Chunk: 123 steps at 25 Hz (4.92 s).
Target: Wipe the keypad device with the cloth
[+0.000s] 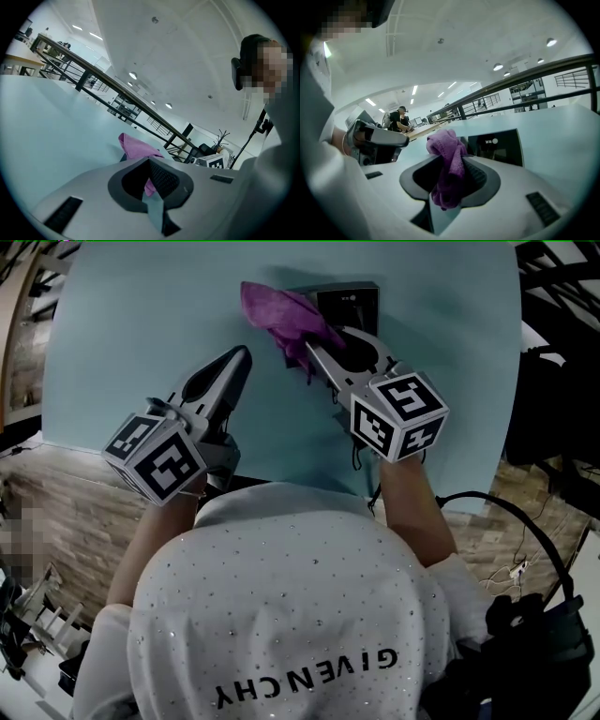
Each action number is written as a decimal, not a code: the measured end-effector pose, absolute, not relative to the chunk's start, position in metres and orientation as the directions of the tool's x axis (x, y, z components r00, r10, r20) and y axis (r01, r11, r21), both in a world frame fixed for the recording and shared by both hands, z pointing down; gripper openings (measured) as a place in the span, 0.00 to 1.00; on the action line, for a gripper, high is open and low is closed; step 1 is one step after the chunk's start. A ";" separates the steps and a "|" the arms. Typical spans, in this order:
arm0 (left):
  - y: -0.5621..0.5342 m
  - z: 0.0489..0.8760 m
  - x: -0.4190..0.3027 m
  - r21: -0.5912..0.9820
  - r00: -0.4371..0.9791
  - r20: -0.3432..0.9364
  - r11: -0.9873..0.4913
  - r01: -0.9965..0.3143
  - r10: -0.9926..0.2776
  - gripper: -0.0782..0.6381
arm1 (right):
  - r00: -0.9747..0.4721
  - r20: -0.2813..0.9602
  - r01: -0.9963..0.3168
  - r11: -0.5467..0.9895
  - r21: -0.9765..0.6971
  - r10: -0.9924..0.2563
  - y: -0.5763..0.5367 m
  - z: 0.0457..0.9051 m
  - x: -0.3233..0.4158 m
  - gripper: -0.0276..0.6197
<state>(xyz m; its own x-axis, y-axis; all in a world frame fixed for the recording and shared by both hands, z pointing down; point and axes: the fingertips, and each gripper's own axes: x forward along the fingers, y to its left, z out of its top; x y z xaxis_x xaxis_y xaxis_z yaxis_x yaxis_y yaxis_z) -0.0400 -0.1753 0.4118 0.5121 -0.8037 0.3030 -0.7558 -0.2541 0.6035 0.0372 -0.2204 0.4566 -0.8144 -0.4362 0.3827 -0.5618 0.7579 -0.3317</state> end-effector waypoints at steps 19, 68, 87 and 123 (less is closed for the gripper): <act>-0.179 0.416 -0.032 0.615 0.538 0.304 -0.269 -0.741 -0.786 0.11 | -0.694 0.384 -0.720 0.593 -0.359 -0.610 -0.259 0.457 0.110 0.21; -0.182 0.391 -0.122 0.703 0.680 0.077 -0.444 -0.556 -0.729 0.11 | -0.436 0.613 -0.782 0.615 0.105 -0.659 -0.202 0.463 -0.001 0.11; -0.190 0.410 -0.133 0.722 0.687 0.106 -0.419 -0.550 -0.719 0.11 | -0.293 0.639 -0.826 0.525 0.205 -0.711 -0.217 0.467 0.046 0.10; -0.187 0.429 -0.094 0.716 0.740 0.152 -0.444 -0.539 -0.655 0.11 | -0.497 0.425 -0.868 0.445 -0.221 -0.757 -0.215 0.418 0.054 0.11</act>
